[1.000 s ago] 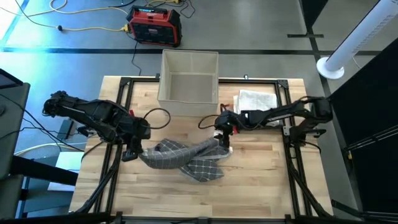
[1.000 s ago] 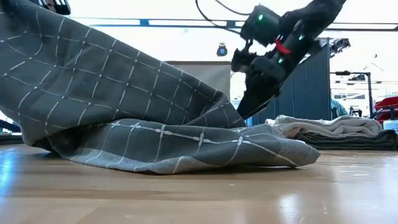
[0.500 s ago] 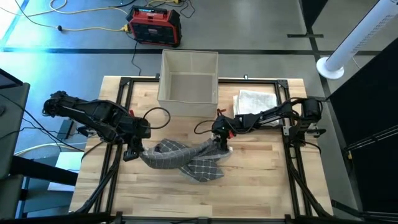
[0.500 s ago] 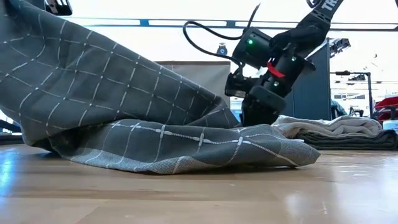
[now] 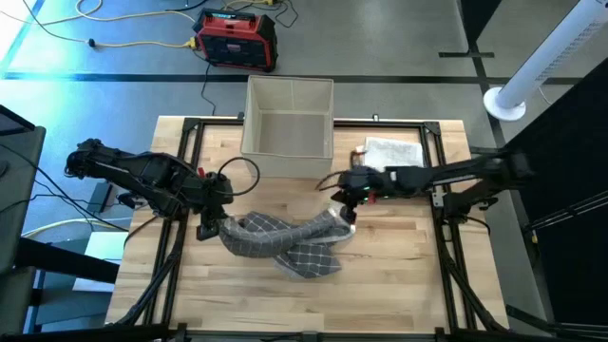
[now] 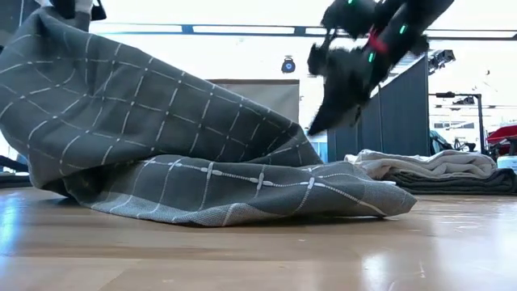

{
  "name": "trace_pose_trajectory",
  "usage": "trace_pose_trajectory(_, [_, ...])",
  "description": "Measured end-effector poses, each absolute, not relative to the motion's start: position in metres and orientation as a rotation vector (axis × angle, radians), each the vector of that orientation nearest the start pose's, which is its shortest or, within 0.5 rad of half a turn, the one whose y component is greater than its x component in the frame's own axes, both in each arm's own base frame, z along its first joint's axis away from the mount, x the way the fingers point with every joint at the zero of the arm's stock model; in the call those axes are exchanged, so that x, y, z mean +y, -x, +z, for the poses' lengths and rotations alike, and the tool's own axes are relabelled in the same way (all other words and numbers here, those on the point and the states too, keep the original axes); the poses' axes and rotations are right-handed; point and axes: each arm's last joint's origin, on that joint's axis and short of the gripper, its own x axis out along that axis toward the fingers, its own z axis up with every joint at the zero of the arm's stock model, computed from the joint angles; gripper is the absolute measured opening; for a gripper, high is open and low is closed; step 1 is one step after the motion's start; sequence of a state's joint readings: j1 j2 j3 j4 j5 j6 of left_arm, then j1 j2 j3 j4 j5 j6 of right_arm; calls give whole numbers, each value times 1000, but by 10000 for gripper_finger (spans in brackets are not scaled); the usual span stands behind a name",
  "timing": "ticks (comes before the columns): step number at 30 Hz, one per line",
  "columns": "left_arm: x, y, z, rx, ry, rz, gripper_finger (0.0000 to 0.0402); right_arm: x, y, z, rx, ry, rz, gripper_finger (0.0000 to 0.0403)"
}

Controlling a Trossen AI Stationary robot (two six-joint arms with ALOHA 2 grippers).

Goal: Fold towel
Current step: Fold the gray patterned towel

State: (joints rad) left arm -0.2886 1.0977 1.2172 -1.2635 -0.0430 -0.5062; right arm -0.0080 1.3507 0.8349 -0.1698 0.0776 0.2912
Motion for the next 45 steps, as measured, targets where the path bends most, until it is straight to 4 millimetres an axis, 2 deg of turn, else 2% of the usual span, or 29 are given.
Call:
trace_pose_trajectory(4, [-48,-171,351,1077,219,55,0,2,-259,262,563,-223,-202,0])
trace_pose_trajectory(8, [-48,-172,357,1036,191,30,0,5,-250,266,590,-164,-180,5])
trace_pose_trajectory(14, [-50,-172,357,1060,235,-26,0,3,-264,238,751,-140,-76,69])
trace_pose_trajectory(20, [-53,-171,357,1087,330,-56,0,-2,-283,197,904,155,82,132])
trace_pose_trajectory(24, [-53,-171,357,1097,410,-23,0,-10,-294,174,961,117,64,150])
trace_pose_trajectory(33, [-54,-171,357,1109,450,-27,0,-11,-302,157,954,310,232,192])
trace_pose_trajectory(45, [-53,-169,356,1130,452,-15,0,-11,-319,133,895,355,294,195])
